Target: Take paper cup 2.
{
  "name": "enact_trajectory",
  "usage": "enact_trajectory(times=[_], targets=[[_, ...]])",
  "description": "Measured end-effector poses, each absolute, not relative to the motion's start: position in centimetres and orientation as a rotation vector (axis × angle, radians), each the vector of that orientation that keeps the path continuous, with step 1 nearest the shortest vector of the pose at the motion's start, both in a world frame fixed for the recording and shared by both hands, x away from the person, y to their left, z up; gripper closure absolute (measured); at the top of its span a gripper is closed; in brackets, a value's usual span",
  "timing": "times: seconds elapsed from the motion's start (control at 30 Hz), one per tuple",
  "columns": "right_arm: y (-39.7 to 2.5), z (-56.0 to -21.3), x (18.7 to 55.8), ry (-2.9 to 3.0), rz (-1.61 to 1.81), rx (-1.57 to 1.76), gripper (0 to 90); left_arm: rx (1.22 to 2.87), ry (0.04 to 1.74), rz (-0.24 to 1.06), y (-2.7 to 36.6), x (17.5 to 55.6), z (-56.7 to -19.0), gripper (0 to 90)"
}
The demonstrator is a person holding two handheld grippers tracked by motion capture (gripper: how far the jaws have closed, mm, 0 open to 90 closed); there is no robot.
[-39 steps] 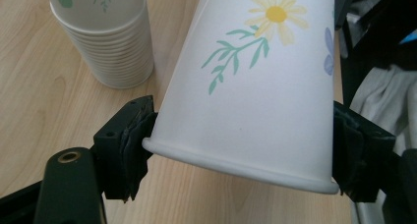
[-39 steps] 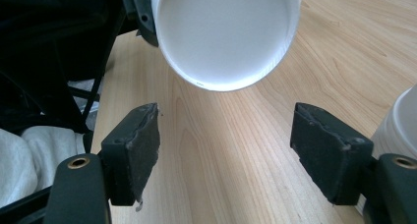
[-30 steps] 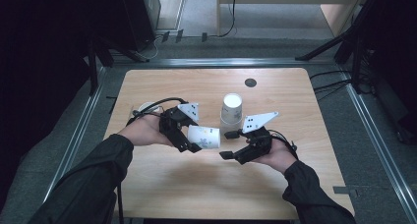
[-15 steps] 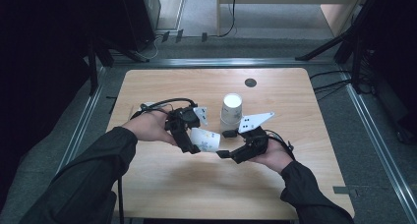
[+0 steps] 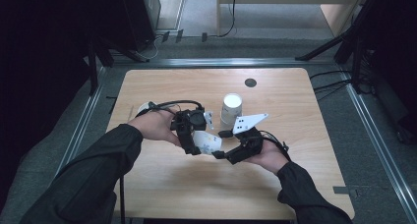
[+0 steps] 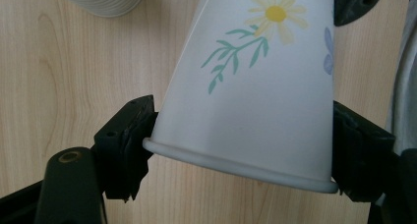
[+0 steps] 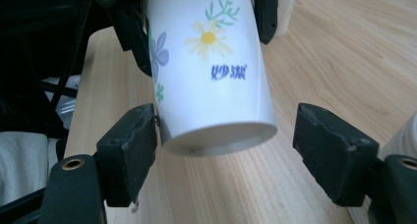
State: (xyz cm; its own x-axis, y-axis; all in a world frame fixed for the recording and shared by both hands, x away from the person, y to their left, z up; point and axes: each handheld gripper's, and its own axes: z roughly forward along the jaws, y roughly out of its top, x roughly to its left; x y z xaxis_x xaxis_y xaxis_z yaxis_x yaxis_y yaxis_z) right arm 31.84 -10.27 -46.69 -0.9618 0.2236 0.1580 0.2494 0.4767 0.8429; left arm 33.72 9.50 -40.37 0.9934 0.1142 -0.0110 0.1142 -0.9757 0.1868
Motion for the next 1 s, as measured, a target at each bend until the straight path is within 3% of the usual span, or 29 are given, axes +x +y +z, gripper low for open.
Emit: enact_trajectory(times=[1.0], targets=[[-8.7, -47.1, 31.5, -2.722, -1.483, -0.355, 34.4, 2.941, 0.171, -0.042, 9.2, 33.6, -41.1, 21.5]])
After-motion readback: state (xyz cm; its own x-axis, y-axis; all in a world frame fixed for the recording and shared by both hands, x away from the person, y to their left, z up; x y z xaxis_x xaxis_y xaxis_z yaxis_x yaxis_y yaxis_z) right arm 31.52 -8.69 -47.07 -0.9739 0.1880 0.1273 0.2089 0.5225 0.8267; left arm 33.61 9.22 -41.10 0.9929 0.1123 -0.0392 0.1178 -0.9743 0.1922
